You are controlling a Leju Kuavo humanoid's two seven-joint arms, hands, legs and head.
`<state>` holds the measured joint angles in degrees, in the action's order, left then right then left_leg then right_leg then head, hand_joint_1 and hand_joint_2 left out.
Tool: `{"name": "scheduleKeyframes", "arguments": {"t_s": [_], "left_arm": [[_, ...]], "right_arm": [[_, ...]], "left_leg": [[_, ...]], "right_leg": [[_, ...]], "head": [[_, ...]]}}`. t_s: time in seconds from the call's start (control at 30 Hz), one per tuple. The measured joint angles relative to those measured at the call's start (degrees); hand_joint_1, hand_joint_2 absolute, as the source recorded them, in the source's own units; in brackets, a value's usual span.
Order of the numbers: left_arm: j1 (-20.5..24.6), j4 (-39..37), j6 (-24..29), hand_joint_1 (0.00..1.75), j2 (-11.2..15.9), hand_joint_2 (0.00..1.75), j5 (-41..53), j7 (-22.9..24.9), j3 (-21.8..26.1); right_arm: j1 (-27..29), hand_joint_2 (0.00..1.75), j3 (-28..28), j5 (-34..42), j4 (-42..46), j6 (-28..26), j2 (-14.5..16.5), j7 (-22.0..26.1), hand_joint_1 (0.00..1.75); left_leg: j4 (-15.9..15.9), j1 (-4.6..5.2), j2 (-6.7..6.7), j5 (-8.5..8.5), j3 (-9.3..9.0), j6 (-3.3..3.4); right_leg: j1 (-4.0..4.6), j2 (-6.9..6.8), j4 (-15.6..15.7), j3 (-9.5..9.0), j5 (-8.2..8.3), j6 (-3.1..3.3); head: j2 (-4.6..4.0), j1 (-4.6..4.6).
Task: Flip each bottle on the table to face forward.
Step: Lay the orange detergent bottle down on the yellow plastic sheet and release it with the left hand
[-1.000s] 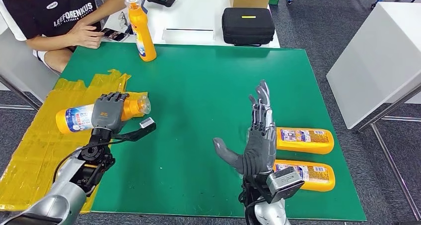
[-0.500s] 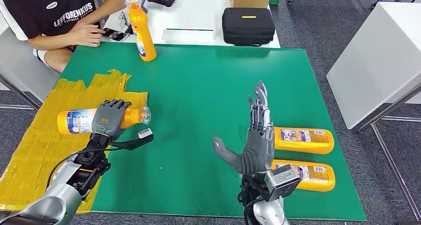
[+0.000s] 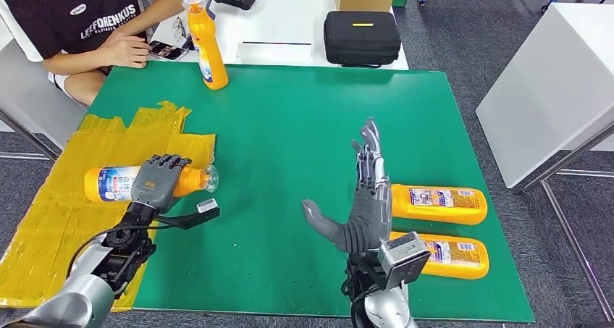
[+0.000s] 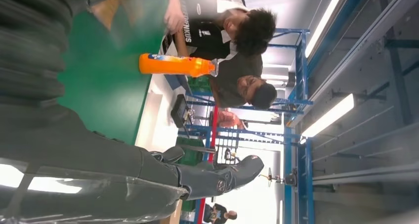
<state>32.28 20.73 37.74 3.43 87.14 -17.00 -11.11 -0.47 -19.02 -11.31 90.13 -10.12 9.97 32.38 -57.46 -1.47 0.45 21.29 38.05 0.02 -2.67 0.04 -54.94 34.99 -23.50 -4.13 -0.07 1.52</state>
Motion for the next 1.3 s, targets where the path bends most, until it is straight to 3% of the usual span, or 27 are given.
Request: {"name": "scheduleKeyframes", "arguments": {"t_s": [0.23, 0.8, 0.83, 0.9, 0.97, 1.0, 1.03, 1.3], "left_arm": [[-0.2, -0.6, -6.3, 1.75, 0.1, 1.75, -1.6, -2.2, 2.4], [-0.1, -0.6, -8.8, 1.75, 0.2, 1.75, -1.5, -3.0, 4.0], [-0.1, -0.6, -8.8, 1.67, 0.2, 1.75, -1.4, -3.0, 4.0], [-0.1, -0.6, -8.8, 0.99, 0.2, 1.75, -1.4, -3.0, 4.1], [-0.1, -0.6, -8.9, 0.20, 0.2, 1.75, -1.4, -3.0, 4.2], [-0.1, -0.6, -8.9, 0.07, 0.2, 1.75, -1.4, -2.9, 4.2], [-0.1, -0.6, -9.0, 0.00, 0.2, 1.75, -1.3, -2.7, 4.2], [-0.1, -0.6, -9.6, 0.00, 0.2, 1.75, -0.7, -1.9, 4.2]], "right_arm": [[-1.2, 1.75, 0.0, 0.5, -1.7, 0.2, -0.2, 0.8, 0.00], [-1.5, 1.75, 0.0, 0.7, -3.3, -0.1, -0.3, 0.9, 0.00], [-1.5, 1.75, 0.0, 0.7, -3.3, -0.1, -0.3, 0.9, 0.00], [-1.5, 1.75, 0.0, 0.7, -3.3, -0.2, -0.3, 0.9, 0.00], [-1.4, 1.75, 0.0, 0.7, -3.3, -0.2, -0.2, 0.9, 0.00], [-1.3, 1.75, 0.0, 0.6, -3.3, -0.2, -0.1, 0.7, 0.00], [-1.3, 1.75, 0.0, 0.4, -3.3, -0.1, 0.0, 0.5, 0.00], [-1.3, 1.75, 0.0, 0.0, -3.2, 0.0, 0.8, -0.4, 0.00]], "left_leg": [[0.0, 0.00, 0.00, 0.00, -0.01, 0.00], [0.0, 0.00, 0.00, 0.00, -0.04, 0.00], [0.0, 0.00, 0.00, 0.00, -0.04, 0.00], [0.0, 0.00, 0.00, 0.00, -0.04, 0.00], [0.0, 0.00, 0.00, 0.00, -0.04, 0.00], [0.0, 0.00, 0.00, 0.00, -0.04, 0.00], [0.0, 0.00, 0.00, 0.00, -0.04, 0.00], [0.0, -0.01, 0.00, -0.01, -0.06, 0.00]], "right_leg": [[0.00, 0.00, 0.0, -0.01, 0.00, 0.00], [0.00, 0.00, 0.0, 0.00, 0.00, 0.00], [0.00, 0.00, 0.0, 0.00, 0.00, 0.00], [0.00, 0.01, 0.0, 0.00, 0.00, 0.00], [0.00, 0.01, 0.0, 0.00, 0.01, 0.00], [0.00, 0.01, 0.0, 0.00, 0.01, 0.00], [0.00, 0.01, 0.0, 0.00, 0.00, 0.00], [0.00, 0.01, 0.0, -0.01, 0.00, 0.00]], "head": [[0.00, 0.01], [0.00, 0.00], [0.00, 0.00], [0.00, 0.01], [0.00, 0.01], [0.00, 0.01], [0.00, 0.01], [0.00, 0.00]]}}
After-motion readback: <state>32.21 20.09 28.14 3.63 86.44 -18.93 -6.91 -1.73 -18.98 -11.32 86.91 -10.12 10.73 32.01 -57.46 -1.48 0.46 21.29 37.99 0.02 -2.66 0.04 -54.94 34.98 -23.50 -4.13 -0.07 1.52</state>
